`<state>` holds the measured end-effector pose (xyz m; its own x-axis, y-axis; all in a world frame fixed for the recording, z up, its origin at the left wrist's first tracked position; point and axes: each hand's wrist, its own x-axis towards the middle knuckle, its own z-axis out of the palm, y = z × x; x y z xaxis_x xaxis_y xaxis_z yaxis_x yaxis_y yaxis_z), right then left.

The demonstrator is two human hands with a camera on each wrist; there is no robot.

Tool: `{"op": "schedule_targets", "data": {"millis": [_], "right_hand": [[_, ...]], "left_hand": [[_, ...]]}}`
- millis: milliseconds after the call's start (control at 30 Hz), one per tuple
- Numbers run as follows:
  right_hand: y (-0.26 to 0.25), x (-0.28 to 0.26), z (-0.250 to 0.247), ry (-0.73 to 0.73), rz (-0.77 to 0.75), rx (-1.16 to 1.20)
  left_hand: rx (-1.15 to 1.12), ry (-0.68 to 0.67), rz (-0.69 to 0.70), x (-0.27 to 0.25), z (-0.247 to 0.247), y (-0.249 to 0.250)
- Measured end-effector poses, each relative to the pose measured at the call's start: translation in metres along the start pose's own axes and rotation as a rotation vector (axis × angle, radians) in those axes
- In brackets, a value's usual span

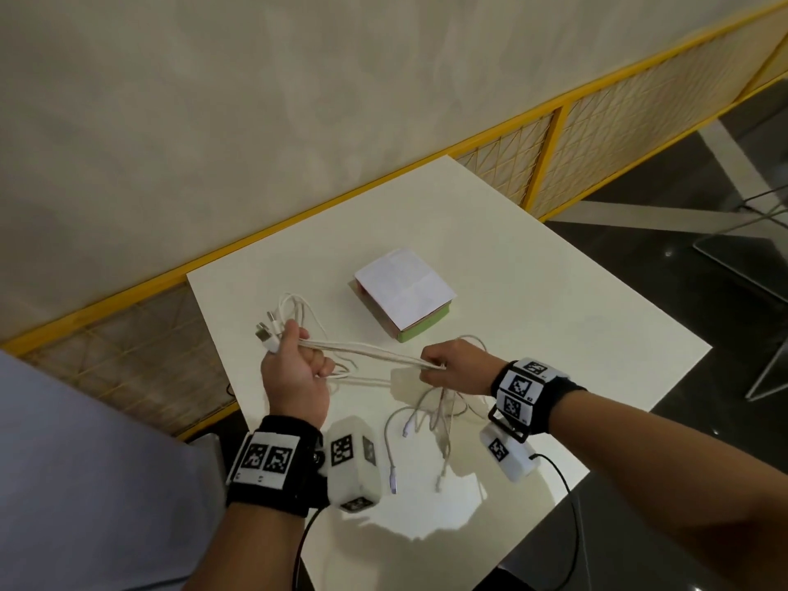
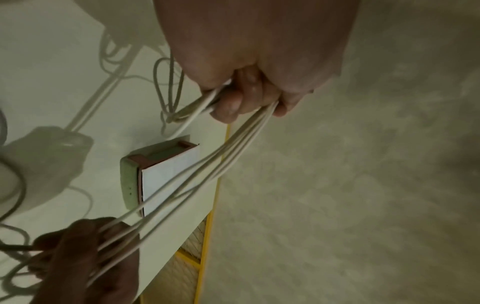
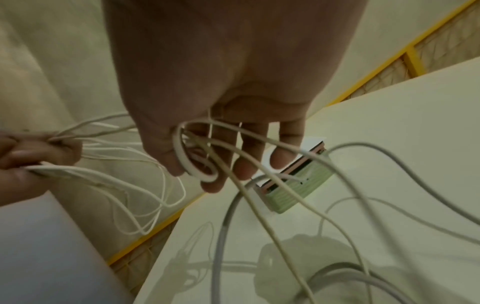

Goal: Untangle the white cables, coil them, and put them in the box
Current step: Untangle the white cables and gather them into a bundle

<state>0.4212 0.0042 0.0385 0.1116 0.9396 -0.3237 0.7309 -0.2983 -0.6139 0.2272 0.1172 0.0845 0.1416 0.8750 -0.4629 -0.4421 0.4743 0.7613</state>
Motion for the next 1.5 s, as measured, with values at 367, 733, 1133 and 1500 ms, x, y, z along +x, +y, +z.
{"op": "schedule_targets", "data": {"millis": [367,733,1133,1500], "right_hand": [[0.031,-0.006,0.000,0.002,0.056,0.289],[0.068,-0.012,-0.004,0.272,0.070,0.182],[0.111,-0.034,-0.018,-0.057,0.335,-0.196],[-0.046,0.004,0.003,-0.065,-0.129,0.096]], "left_hand": [[-0.004,-0.002,0.061,0.013,-0.023,0.006],[0.018,0.070,0.095,0.023,-0.041,0.015],[-0.078,0.123,0.115,0.031,-0.049,0.041],[-0.031,-0.009,0.016,0.005,-0.035,0.009]]}}
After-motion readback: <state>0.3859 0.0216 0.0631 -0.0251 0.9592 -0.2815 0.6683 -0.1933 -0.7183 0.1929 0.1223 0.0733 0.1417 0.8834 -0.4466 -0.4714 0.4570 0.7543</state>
